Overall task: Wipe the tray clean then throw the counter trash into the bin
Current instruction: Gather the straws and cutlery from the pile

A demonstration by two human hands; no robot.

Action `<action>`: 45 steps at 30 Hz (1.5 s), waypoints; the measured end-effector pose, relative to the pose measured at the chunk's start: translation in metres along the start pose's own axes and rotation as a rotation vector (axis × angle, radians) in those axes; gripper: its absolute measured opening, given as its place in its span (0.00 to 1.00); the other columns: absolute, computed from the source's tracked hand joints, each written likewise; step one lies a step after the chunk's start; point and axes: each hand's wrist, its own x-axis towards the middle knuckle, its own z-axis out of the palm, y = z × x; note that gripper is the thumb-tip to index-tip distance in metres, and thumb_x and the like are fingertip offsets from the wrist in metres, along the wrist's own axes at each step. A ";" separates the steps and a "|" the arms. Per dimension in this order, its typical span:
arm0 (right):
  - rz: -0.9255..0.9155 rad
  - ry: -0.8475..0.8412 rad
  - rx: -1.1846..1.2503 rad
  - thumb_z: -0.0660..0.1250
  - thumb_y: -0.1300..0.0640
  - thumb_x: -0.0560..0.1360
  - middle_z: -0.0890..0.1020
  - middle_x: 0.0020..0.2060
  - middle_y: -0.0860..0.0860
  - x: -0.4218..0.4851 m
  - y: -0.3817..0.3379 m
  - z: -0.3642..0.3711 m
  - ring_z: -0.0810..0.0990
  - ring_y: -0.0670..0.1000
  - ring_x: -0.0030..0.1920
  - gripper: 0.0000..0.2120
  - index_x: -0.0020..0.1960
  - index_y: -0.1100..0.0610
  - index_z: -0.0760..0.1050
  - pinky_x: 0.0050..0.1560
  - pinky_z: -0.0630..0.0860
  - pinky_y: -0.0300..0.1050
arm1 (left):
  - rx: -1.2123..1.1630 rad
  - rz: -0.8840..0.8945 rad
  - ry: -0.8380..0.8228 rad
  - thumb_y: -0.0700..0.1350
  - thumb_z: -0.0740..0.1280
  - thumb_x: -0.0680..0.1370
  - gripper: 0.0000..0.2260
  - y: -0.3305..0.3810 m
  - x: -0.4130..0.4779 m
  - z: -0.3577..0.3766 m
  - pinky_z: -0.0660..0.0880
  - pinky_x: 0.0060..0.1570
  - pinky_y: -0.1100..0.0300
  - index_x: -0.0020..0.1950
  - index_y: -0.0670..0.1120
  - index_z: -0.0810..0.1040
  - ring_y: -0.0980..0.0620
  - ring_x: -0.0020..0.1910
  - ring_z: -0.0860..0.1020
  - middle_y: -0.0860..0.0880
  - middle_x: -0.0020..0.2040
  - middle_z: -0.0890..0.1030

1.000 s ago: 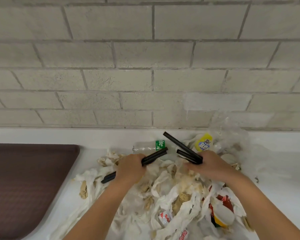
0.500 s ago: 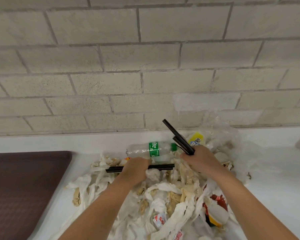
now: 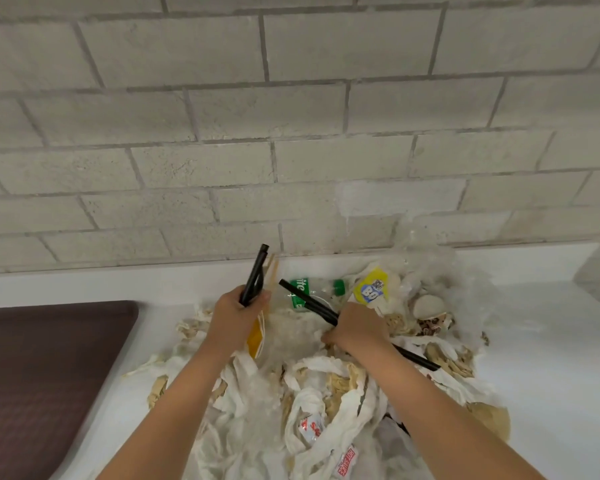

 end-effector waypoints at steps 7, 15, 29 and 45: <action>-0.057 0.010 0.405 0.69 0.53 0.69 0.75 0.28 0.48 -0.001 0.011 -0.015 0.76 0.48 0.29 0.06 0.37 0.53 0.73 0.27 0.68 0.37 | -0.201 -0.029 0.042 0.47 0.69 0.76 0.03 0.019 0.001 -0.009 0.62 0.22 0.65 0.45 0.48 0.79 0.57 0.19 0.63 0.50 0.24 0.67; -0.205 0.164 1.136 0.71 0.56 0.73 0.80 0.31 0.52 -0.026 0.012 -0.077 0.68 0.42 0.21 0.08 0.43 0.63 0.81 0.23 0.63 0.32 | -0.534 0.019 0.000 0.43 0.63 0.80 0.08 0.047 0.003 -0.024 0.62 0.22 0.65 0.41 0.44 0.76 0.55 0.22 0.62 0.48 0.41 0.85; -0.215 -0.103 1.541 0.62 0.52 0.79 0.68 0.26 0.46 -0.060 0.006 -0.107 0.62 0.45 0.21 0.10 0.51 0.57 0.77 0.22 0.59 0.37 | -0.693 -0.074 -0.031 0.49 0.60 0.81 0.09 0.080 -0.027 -0.072 0.58 0.20 0.67 0.47 0.46 0.76 0.58 0.20 0.61 0.54 0.26 0.70; -0.119 0.085 1.764 0.58 0.51 0.79 0.63 0.23 0.45 -0.272 0.114 -0.088 0.61 0.44 0.20 0.10 0.42 0.53 0.70 0.22 0.61 0.35 | -0.839 -0.161 -0.618 0.51 0.55 0.81 0.15 0.121 -0.210 0.041 0.61 0.21 0.67 0.38 0.47 0.69 0.57 0.22 0.64 0.51 0.25 0.71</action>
